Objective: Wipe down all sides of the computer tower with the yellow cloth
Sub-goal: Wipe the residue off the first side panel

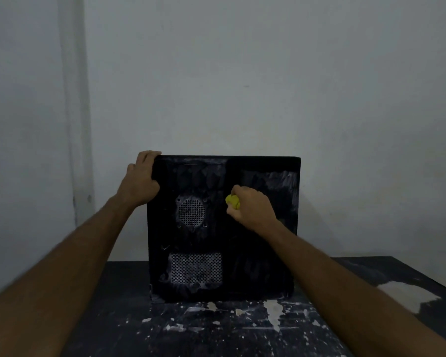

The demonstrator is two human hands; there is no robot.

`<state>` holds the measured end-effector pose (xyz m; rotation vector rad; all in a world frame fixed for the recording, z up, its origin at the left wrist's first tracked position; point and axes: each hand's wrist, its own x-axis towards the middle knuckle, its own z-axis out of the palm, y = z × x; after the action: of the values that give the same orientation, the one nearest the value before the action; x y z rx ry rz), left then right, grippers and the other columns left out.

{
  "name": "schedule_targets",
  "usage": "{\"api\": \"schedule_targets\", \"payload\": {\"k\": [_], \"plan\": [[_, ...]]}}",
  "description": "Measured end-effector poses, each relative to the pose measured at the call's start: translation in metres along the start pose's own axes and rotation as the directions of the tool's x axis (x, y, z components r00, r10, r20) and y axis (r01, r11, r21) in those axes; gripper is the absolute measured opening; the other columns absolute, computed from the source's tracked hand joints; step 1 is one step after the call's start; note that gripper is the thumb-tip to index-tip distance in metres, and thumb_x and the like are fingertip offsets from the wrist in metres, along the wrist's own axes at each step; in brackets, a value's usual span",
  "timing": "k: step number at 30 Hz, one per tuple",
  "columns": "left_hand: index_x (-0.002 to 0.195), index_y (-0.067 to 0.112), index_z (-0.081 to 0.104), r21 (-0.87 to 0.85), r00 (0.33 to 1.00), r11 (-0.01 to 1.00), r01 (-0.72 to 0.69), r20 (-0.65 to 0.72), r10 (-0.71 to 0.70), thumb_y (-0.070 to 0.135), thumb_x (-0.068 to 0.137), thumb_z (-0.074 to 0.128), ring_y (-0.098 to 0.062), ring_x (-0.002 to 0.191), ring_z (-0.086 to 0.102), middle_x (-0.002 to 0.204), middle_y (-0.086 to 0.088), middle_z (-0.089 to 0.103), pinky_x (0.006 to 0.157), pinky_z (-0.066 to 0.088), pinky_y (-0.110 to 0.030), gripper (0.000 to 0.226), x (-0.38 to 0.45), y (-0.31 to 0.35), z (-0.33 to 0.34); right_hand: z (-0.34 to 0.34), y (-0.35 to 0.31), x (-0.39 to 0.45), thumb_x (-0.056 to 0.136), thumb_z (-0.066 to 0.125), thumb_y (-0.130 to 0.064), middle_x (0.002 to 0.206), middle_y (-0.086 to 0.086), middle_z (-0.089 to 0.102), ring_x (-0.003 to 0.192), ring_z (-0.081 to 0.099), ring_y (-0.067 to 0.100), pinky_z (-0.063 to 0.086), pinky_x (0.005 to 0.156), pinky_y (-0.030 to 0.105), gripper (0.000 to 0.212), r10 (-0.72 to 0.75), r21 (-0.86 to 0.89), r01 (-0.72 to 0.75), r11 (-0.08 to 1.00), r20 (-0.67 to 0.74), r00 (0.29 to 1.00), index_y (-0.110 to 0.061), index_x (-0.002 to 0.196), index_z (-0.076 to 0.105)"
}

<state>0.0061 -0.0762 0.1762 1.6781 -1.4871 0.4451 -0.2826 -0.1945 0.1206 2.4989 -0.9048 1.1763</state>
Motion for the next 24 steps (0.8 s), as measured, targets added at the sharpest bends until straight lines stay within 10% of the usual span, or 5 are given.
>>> {"api": "schedule_targets", "payload": {"k": [4,8,24], "plan": [[0.155,0.019,0.034,0.002,1.0,1.0,0.005,0.0,-0.005,-0.008,0.08,0.053,-0.046,0.125,0.041,0.154,-0.002,0.031,0.105,0.041,-0.054,0.082,-0.001,0.001,-0.001,0.002,0.001,-0.007,0.083,0.069,-0.04,0.106,0.005,0.067,0.094,0.065,0.031,0.046,0.074,0.036,0.035,-0.021,-0.061,0.032,0.998,0.174,0.985,-0.022,0.112,0.064],[0.155,0.018,0.034,-0.004,1.0,1.0,0.004,-0.006,-0.004,-0.008,0.08,0.052,-0.046,0.125,0.041,0.154,-0.003,0.031,0.106,0.039,-0.051,0.081,-0.001,0.003,0.0,0.01,0.004,-0.012,0.087,0.066,-0.04,0.105,0.004,0.067,0.087,0.065,0.032,0.046,0.07,0.037,0.032,-0.034,-0.059,0.035,0.998,0.013,0.999,-0.02,0.111,0.062],[0.153,0.019,0.035,0.001,1.0,1.0,0.016,-0.002,-0.016,-0.008,0.08,0.053,-0.045,0.123,0.042,0.153,-0.003,0.032,0.104,0.04,-0.051,0.08,-0.001,0.004,0.001,0.025,0.0,-0.029,0.089,0.064,-0.038,0.101,0.003,0.064,0.083,0.065,0.029,0.05,0.065,0.039,0.028,-0.128,-0.132,0.147,0.98,0.142,0.981,-0.017,0.106,0.061]]}}
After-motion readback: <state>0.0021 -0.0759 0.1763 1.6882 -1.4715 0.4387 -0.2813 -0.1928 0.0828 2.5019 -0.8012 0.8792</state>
